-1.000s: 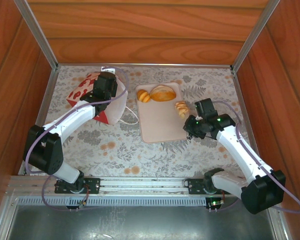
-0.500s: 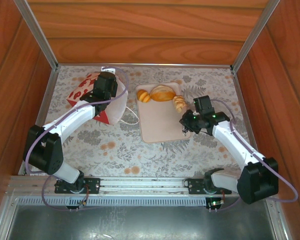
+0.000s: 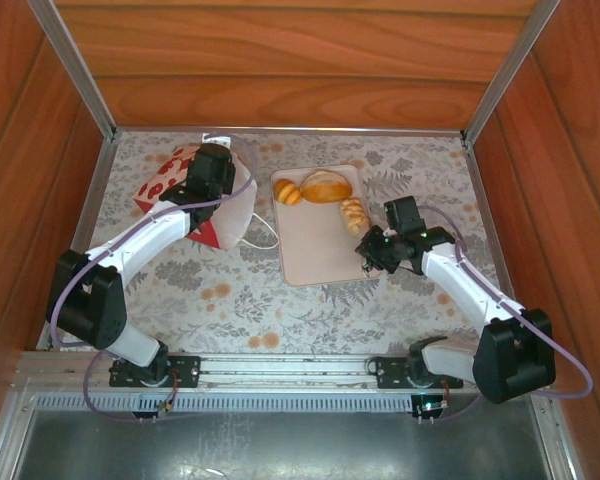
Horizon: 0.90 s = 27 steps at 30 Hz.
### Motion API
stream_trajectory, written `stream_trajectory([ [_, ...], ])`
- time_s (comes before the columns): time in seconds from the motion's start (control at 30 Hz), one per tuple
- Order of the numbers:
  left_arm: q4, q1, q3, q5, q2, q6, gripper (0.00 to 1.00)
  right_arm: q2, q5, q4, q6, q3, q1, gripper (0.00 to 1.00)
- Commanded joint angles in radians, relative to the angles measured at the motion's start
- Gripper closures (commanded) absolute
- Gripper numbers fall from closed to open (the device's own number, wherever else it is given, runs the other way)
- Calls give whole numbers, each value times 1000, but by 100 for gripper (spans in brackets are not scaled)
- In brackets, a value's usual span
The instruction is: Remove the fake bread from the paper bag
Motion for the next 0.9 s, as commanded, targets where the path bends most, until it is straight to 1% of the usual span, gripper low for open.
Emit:
stream_trajectory([
  [0.0, 11, 5, 20, 24, -16, -18, 100, -7, -21, 9, 8, -9, -8, 97],
  [0.2, 12, 5, 18, 23, -21, -20, 100, 0, -37, 6, -1, -1, -8, 85],
  [0.27, 10, 5, 16, 23, -22, -20, 100, -9, -31, -11, -4, 5, -8, 85],
  [0.4, 10, 5, 15, 23, -24, -21, 100, -36, 7, -67, -11, 17, -8, 89],
  [0.53, 12, 5, 15, 24, -25, -23, 100, -52, 27, -98, -20, 17, -8, 88],
  [0.73, 12, 4, 14, 29, -23, -26, 100, -49, 26, -89, -21, 11, -8, 87],
  [0.77, 11, 5, 14, 29, -24, -26, 100, -47, 25, -86, -21, 11, -7, 86],
  [0.87, 11, 5, 13, 29, -24, -26, 100, -35, 13, -65, -21, 9, -7, 79],
])
